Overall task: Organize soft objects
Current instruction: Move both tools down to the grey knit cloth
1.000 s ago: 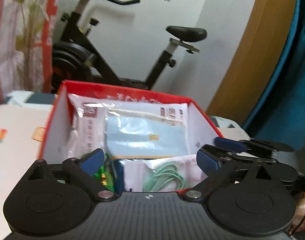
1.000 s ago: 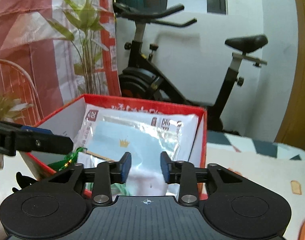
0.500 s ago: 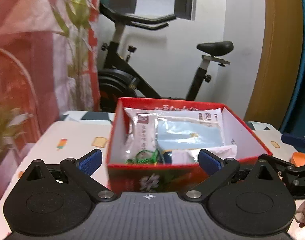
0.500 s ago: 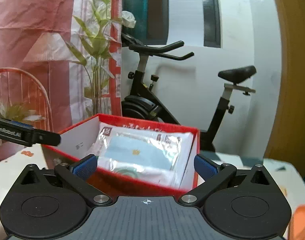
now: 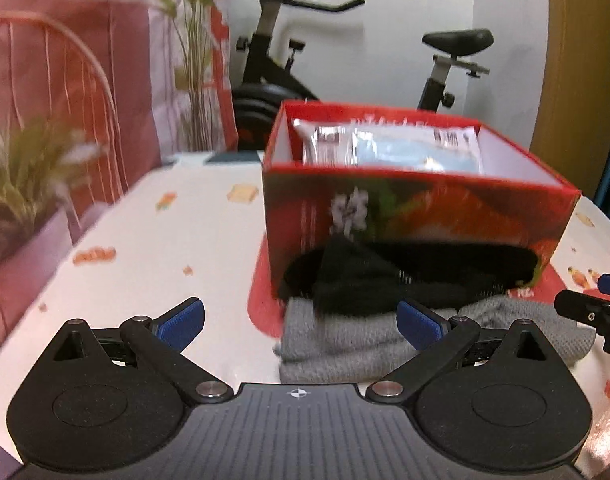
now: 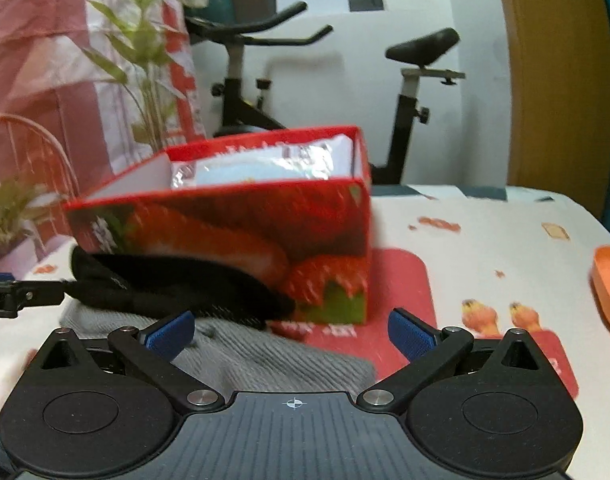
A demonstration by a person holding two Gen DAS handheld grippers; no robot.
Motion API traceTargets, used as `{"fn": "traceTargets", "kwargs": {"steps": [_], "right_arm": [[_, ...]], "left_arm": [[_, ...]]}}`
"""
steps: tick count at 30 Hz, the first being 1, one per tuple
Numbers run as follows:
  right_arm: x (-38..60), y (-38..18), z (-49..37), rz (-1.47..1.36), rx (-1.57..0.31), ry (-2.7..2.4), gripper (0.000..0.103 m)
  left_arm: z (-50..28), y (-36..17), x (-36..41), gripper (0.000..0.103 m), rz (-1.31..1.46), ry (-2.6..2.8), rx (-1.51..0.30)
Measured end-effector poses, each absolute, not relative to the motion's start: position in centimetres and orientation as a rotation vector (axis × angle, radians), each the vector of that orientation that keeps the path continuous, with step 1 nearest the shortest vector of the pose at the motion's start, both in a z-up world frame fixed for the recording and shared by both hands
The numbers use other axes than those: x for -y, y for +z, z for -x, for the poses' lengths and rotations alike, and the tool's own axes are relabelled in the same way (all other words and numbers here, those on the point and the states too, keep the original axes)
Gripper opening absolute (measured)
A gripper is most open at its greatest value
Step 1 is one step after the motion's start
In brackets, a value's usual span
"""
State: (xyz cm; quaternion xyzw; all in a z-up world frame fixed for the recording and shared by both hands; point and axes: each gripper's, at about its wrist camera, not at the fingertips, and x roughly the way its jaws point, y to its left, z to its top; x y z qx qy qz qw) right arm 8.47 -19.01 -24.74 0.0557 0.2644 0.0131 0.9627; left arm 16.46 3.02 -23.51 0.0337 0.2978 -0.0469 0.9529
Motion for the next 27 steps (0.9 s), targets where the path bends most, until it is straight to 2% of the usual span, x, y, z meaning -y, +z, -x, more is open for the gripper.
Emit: {"fn": "traceTargets", "kwargs": {"steps": [19,27], "right_arm": [[20.0,-29.3,-10.0,-0.100,-0.663,-0.042,0.103],[19.8,-29.6,-10.2,-0.075,-0.685,-0.046,0.103]], "left_arm": [[-18.8,-28.8,-5.0,0.103,0.040,-0.068,-0.774],[-19.2,-29.5,-3.9,0.103,-0.059,-0.042,-0.794]]}}
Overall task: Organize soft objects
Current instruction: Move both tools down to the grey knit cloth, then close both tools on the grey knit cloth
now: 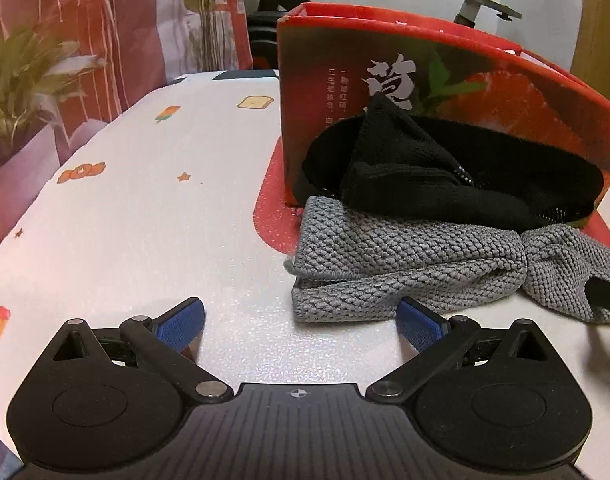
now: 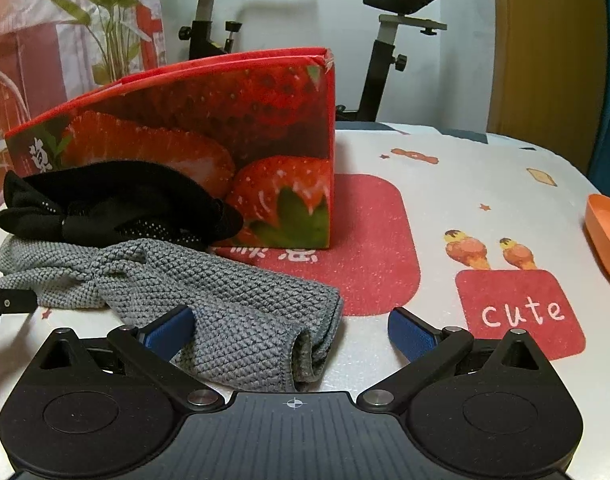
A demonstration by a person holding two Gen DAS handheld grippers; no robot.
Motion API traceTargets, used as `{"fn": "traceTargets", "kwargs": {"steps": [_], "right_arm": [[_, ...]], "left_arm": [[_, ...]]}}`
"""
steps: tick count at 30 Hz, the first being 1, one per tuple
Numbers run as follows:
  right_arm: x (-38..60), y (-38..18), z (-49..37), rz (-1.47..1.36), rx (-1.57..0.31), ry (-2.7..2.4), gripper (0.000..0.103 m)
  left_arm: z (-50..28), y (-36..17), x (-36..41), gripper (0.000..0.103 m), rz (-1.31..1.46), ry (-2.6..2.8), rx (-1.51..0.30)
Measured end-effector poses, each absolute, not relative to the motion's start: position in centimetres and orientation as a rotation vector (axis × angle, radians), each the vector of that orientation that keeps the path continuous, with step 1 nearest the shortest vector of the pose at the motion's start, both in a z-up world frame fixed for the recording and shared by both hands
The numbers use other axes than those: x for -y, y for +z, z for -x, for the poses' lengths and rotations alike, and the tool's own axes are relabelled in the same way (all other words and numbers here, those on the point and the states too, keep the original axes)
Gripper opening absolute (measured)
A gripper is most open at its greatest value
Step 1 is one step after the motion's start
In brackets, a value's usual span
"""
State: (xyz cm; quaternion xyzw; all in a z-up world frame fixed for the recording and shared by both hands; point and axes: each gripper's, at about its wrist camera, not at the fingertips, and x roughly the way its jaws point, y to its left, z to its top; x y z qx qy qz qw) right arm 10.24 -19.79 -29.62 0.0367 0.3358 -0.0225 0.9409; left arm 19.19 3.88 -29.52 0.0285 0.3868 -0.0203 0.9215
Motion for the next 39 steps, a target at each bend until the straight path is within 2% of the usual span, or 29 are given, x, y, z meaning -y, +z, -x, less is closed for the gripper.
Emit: {"fn": "traceTargets", "kwargs": {"steps": [24,28,33,37,39], "right_arm": [[20.3,-29.8,-10.5,-0.083,-0.685,-0.024,0.103],[20.3,-29.8,-10.4,-0.081,-0.684,-0.011,0.103],[20.3,-29.8,-10.4,-0.082,-0.681,-0.001,0.101],[20.2,-29.8,-10.4,-0.078,-0.676,0.003,0.099],[20.2,-29.8,-10.4,-0.079,-0.675,0.004,0.099]], "left_arm": [[-18.2,-29.7,-4.1,0.102,-0.063,-0.077,-0.767],[-17.7,-29.0,-5.0,0.087,0.050,-0.162,-0.744],[-17.4,-27.6,-6.2,0.087,0.178,-0.192,-0.655],[-18.7,-28.1,-6.3,0.073,0.228,-0.174,-0.698],[-19.6,-28.6,-6.5,0.073,0.264,-0.171,-0.716]]}}
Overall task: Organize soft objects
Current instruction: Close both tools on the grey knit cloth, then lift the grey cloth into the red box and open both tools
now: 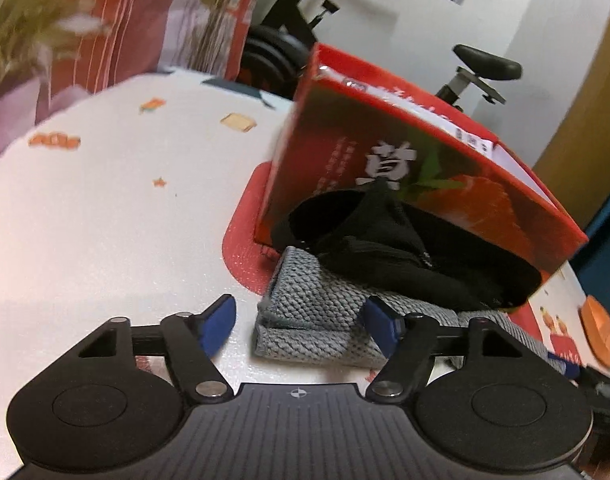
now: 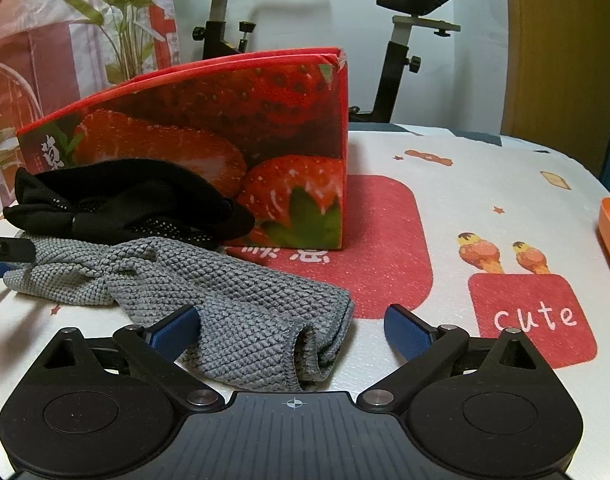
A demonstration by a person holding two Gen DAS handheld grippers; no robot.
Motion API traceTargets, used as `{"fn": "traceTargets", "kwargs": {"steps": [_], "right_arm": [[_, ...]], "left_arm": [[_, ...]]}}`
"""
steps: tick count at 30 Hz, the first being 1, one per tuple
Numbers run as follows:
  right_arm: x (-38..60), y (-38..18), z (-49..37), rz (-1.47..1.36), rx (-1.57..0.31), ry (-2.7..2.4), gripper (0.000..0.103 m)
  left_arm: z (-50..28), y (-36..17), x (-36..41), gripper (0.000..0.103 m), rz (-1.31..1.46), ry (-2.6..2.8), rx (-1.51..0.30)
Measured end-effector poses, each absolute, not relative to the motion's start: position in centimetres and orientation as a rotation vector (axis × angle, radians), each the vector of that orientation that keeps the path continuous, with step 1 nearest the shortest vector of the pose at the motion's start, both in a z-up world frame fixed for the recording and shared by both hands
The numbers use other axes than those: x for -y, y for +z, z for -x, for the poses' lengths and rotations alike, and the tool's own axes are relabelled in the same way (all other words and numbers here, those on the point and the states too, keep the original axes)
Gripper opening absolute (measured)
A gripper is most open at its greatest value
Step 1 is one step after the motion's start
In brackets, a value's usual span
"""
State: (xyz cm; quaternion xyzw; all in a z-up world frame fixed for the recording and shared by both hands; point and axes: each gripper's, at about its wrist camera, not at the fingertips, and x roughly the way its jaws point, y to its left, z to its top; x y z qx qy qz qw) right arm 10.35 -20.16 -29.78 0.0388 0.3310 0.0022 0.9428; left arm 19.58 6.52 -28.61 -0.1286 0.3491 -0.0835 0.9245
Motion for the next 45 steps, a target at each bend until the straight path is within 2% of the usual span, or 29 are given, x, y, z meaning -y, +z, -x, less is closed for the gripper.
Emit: {"fn": "traceTargets", "kwargs": {"steps": [6,10,12,14,18,20,21,23,26,35,45], "right_arm": [[20.2,-29.9,-10.3,-0.083,-0.672,0.013,0.097],[20.2,-29.8,-10.1,-0.081,-0.665,0.024,0.090],[19.9,-29.7,-10.0,-0.072,-0.662,0.032,0.084],[19.6,-29.6,-9.7,-0.062,-0.655,0.045,0.076],[19.5,-29.3,-9.4,-0.074,-0.652,0.055,0.066],[19.5,-29.2,-9.2,-0.081,-0.650,0.059,0.056],[19.5,-29.1,-9.0,-0.084,-0.650,0.066,0.053],[19.4,-28.9,-8.9,-0.087,-0.655,0.081,0.041],[19.3,-28.4,-8.5,-0.099,-0.650,0.095,0.030],[18.9,-25.6,-6.4,-0.122,-0.556,0.139,0.021],[19.3,-21.5,-4.8,-0.122,-0.417,0.183,0.020]], "left_arm": [[-20.8,-29.4,-7.1,0.071,0.329,-0.185,-0.729],[-20.4,-29.6,-6.5,0.070,0.318,-0.227,-0.734],[-20.2,-29.8,-6.2,0.062,0.320,-0.240,-0.734],[-19.7,-30.0,-6.1,0.042,0.312,-0.238,-0.735],[-19.6,-30.2,-6.9,0.025,0.349,-0.240,-0.749],[-19.4,-30.2,-7.2,0.018,0.367,-0.251,-0.743],[-19.2,-30.1,-7.2,0.017,0.360,-0.255,-0.734],[-18.6,-29.7,-7.0,0.015,0.333,-0.254,-0.715],[-17.7,-29.1,-6.8,0.015,0.304,-0.238,-0.708],[-14.5,-26.2,-6.2,0.013,0.238,-0.272,-0.584],[-12.2,-23.4,-5.9,0.013,0.246,-0.314,-0.418]]}}
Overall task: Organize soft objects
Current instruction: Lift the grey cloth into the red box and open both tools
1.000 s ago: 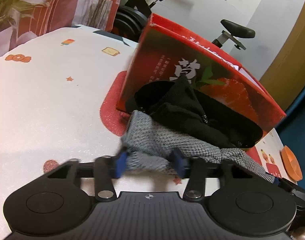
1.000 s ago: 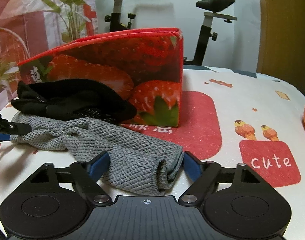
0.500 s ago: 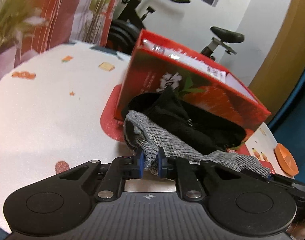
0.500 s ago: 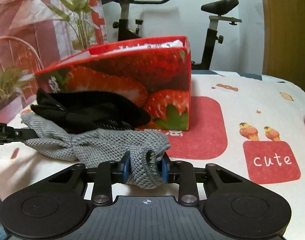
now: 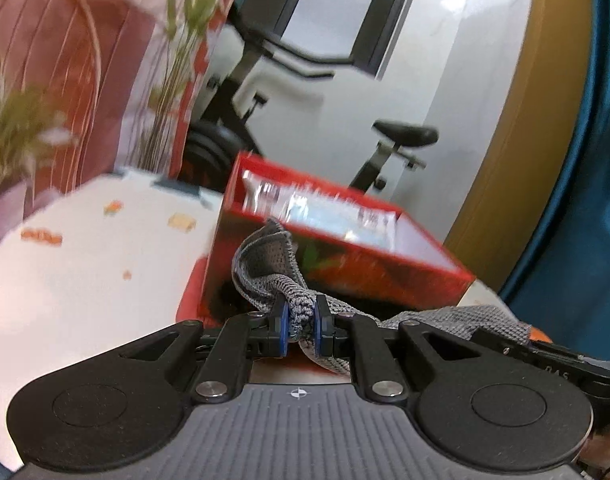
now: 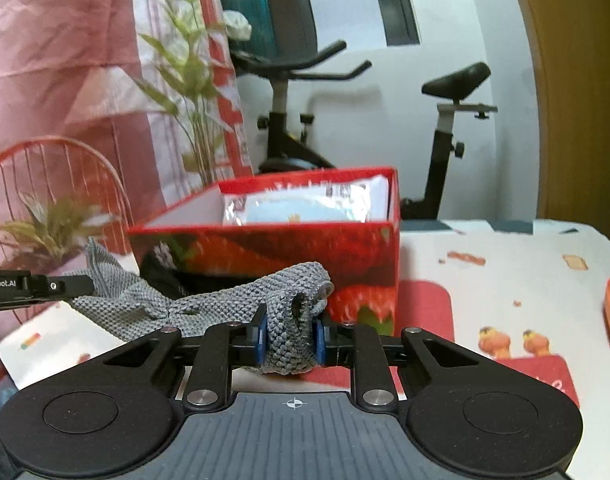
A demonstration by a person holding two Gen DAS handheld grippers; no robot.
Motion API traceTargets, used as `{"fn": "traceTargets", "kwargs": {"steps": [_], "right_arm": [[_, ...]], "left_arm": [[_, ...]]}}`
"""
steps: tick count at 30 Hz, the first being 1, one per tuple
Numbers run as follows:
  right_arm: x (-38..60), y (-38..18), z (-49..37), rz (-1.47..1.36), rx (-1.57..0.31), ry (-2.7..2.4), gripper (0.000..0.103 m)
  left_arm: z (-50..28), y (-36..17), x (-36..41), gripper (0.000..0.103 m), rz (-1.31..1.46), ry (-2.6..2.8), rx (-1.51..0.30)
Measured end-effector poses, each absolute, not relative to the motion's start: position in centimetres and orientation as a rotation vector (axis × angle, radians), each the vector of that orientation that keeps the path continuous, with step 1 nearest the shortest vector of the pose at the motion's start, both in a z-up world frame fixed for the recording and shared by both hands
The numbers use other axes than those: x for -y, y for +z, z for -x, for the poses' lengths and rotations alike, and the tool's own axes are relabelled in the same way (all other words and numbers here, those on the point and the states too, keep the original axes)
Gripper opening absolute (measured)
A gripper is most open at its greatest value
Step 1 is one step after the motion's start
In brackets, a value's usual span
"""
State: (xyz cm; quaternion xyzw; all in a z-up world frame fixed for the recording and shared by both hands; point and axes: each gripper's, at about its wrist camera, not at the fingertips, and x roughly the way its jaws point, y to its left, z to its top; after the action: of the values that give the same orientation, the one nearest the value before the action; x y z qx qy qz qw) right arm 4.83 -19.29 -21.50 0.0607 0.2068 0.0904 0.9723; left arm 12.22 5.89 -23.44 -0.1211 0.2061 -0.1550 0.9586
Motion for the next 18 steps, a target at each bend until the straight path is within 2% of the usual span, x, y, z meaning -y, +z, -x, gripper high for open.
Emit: {"fn": "traceTargets", "kwargs": {"steps": [6,18], "right_arm": [[19.2,-20.0,-4.5,-0.124,-0.372,0.204,0.020],[18.9,-17.0,-6.2,-0.091,-0.310,0.206,0.020]], "left_arm": [[-10.8,-21.6,-5.4,0.013,0.216,-0.324,-0.327],[-12.2,-19.3,-5.2,0.013,0.212,-0.330,-0.295]]}}
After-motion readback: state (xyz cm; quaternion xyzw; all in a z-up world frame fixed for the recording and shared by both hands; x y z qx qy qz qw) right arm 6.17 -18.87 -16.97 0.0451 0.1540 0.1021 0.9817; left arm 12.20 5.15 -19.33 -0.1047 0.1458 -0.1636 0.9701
